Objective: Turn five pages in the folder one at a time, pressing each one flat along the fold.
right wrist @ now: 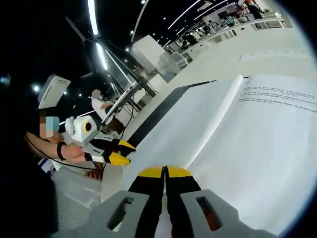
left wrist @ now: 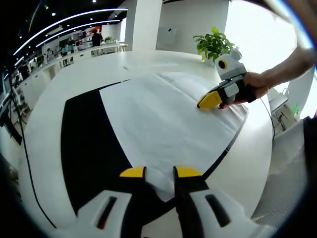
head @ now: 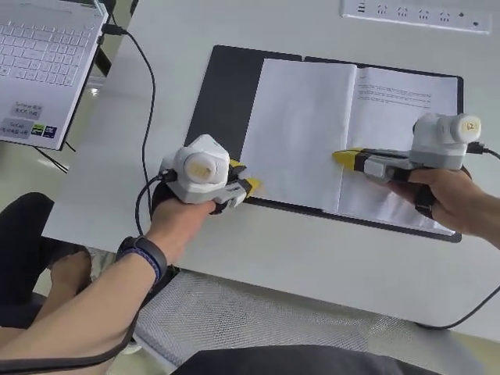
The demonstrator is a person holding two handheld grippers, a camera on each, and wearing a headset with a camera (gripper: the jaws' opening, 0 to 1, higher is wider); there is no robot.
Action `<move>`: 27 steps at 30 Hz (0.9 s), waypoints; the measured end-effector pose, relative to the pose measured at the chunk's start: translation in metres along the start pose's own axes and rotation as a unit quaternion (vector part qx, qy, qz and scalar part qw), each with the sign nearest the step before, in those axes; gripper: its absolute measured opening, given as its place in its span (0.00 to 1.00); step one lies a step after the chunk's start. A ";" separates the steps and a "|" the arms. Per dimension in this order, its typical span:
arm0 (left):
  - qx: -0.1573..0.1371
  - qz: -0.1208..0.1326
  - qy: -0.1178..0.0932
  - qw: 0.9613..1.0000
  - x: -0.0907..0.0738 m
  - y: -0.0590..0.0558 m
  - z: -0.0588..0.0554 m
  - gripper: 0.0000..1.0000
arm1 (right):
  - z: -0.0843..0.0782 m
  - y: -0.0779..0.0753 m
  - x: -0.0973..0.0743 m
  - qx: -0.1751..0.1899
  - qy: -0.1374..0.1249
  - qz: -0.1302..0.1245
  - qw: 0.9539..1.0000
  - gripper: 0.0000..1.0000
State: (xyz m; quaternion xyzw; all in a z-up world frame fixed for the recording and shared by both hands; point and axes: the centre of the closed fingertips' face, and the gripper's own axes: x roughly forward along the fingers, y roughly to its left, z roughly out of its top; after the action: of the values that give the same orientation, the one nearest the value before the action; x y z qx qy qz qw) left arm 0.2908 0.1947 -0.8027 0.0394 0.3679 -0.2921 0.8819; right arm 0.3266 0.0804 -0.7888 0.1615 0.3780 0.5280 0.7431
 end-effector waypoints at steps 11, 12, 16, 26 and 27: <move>0.000 -0.001 -0.001 1.000 0.000 -0.001 0.000 0.21 | -0.027 0.022 -0.005 0.013 0.005 0.017 1.000 0.00; 0.000 -0.002 -0.001 1.000 0.000 -0.001 0.000 0.21 | -0.029 0.023 -0.006 0.014 0.005 0.018 1.000 0.00; -0.001 -0.001 -0.002 1.000 0.000 -0.001 0.000 0.21 | -0.040 0.033 -0.008 0.013 0.012 0.023 1.000 0.00; 0.000 -0.003 -0.002 1.000 0.002 0.000 -0.001 0.21 | -0.051 0.041 -0.011 0.028 0.006 0.026 0.999 0.00; 0.000 -0.003 -0.001 1.000 0.003 0.000 -0.001 0.22 | -0.051 0.041 -0.011 0.027 0.007 0.026 0.999 0.00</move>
State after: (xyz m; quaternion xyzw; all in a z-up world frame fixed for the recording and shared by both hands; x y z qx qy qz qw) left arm 0.2916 0.1939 -0.8054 0.0381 0.3667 -0.2944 0.8817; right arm 0.2605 0.0787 -0.7924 0.1877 0.3931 0.5381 0.7216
